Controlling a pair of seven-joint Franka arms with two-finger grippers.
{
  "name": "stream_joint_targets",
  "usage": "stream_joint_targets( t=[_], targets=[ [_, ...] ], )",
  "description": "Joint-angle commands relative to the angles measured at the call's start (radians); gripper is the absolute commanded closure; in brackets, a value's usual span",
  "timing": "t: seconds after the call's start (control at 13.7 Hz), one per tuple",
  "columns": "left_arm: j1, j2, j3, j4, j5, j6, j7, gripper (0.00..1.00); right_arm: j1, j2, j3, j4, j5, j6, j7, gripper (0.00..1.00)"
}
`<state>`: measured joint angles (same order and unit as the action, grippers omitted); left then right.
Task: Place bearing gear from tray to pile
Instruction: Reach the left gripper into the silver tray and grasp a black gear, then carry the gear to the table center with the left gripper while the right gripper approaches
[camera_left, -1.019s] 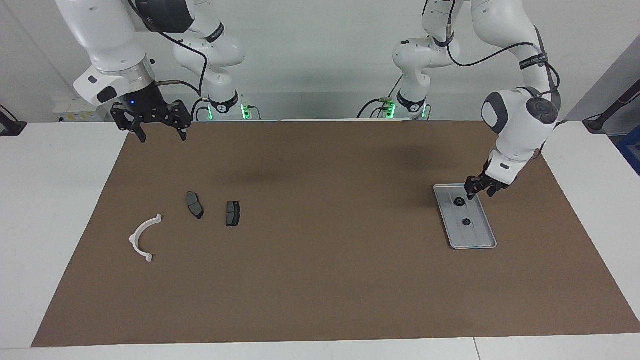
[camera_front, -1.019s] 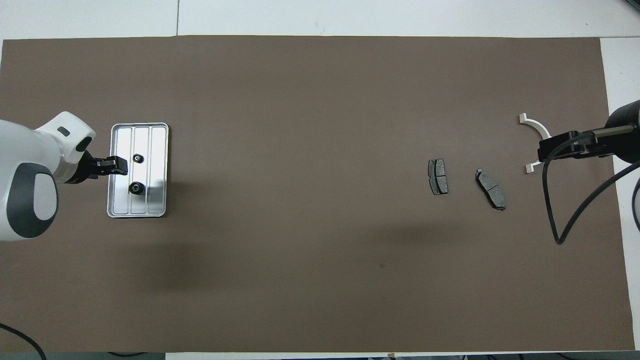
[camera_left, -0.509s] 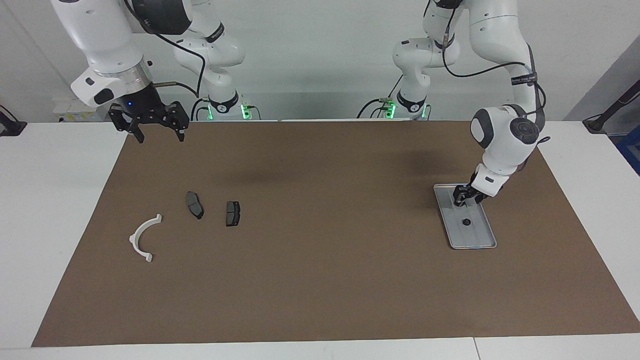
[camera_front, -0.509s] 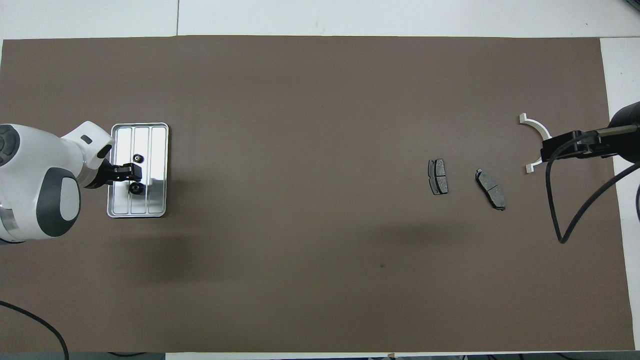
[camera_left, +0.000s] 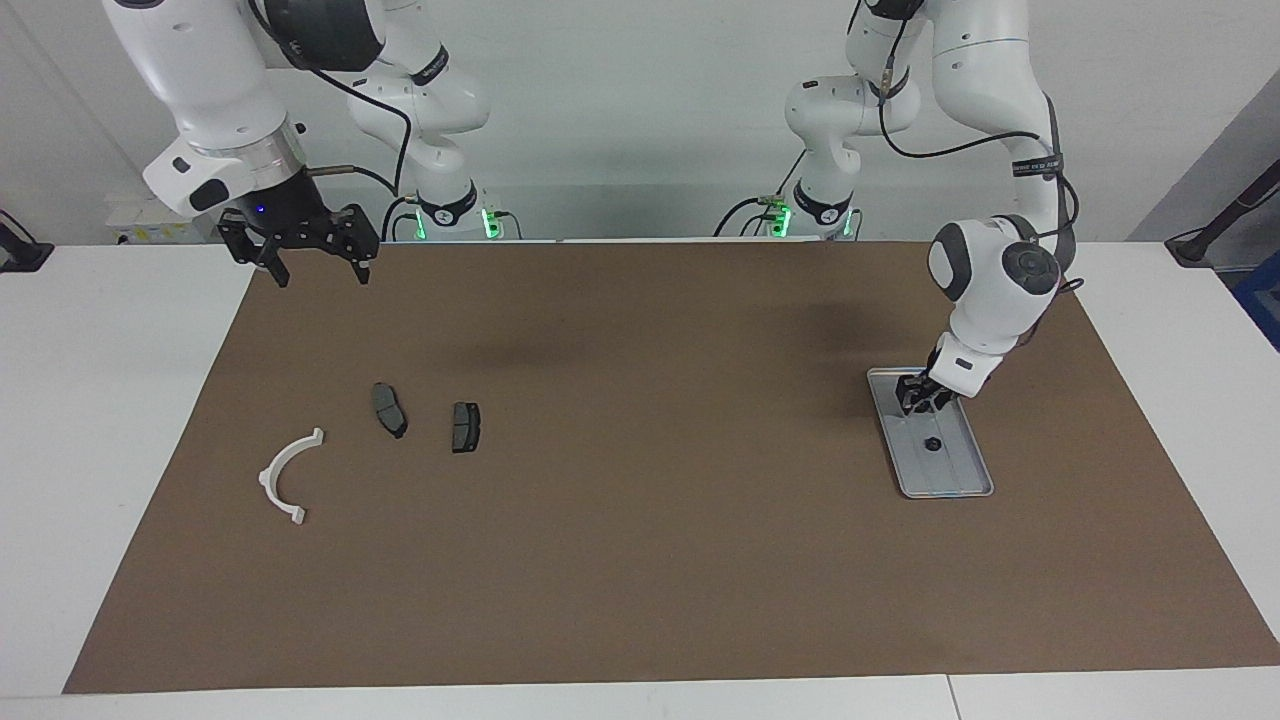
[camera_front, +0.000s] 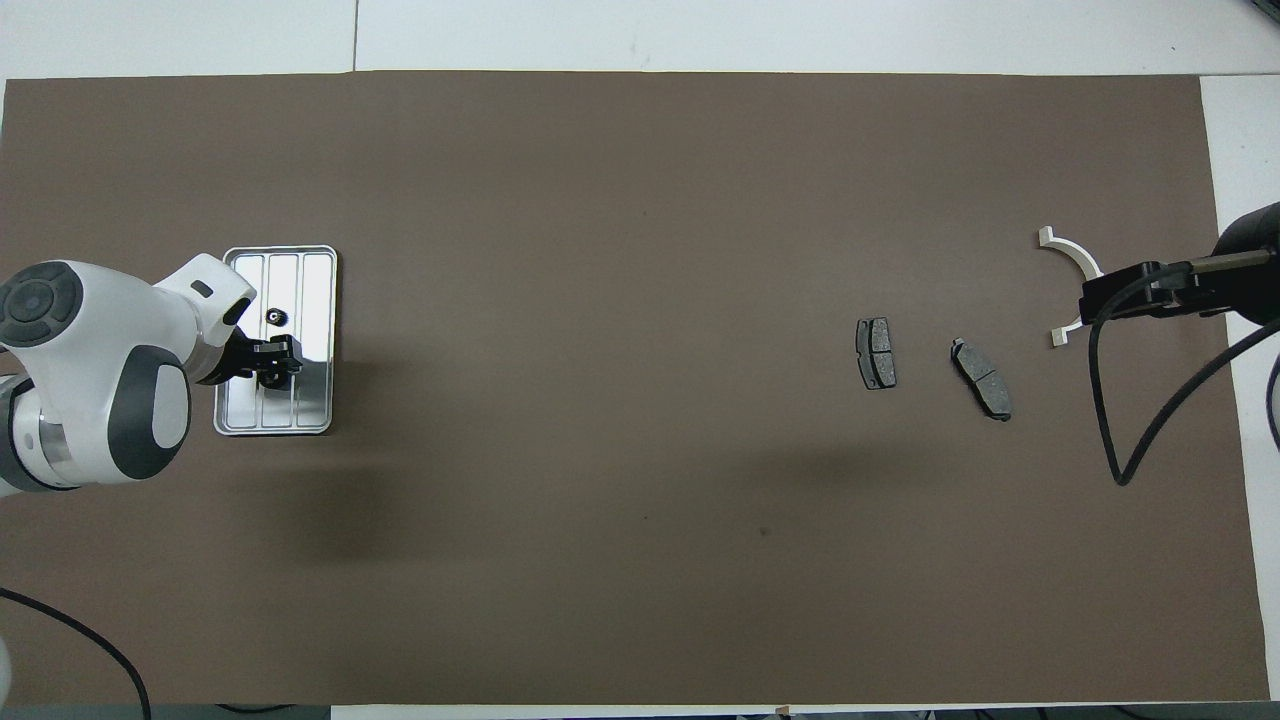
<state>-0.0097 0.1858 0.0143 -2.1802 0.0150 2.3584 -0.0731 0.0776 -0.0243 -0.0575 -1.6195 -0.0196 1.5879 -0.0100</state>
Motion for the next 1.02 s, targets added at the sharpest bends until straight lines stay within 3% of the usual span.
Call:
stream_joint_targets(
  t=[0.0, 0.22, 0.44, 0.51, 0.66, 0.95],
  targets=[
    [-0.01, -0.005, 0.009, -0.027, 0.013, 0.028, -0.014, 0.44, -0.03, 0.012, 0.019, 0.003, 0.007, -0.006, -0.025, 0.0],
    [-0.01, -0.006, 0.009, -0.035, 0.013, 0.029, -0.017, 0.5, -0.038, 0.027, 0.019, 0.003, 0.007, -0.008, -0.024, 0.0],
    [-0.009, -0.005, 0.009, -0.027, 0.01, 0.016, -0.022, 0.95, -0.047, 0.026, 0.021, 0.004, 0.004, -0.016, -0.022, 0.0],
    [-0.012, 0.0, 0.007, -0.009, -0.004, 0.009, -0.028, 1.0, -0.047, 0.027, 0.021, 0.004, 0.004, -0.016, -0.022, 0.0],
    [-0.05, 0.026, 0.006, 0.081, -0.059, -0.051, -0.084, 1.0, -0.047, 0.029, 0.021, 0.006, 0.004, -0.017, -0.024, 0.0],
    [-0.234, 0.087, 0.007, 0.259, -0.095, -0.111, -0.435, 1.0, -0.045, 0.03, 0.021, 0.006, 0.003, -0.014, -0.024, 0.0]
  ],
)
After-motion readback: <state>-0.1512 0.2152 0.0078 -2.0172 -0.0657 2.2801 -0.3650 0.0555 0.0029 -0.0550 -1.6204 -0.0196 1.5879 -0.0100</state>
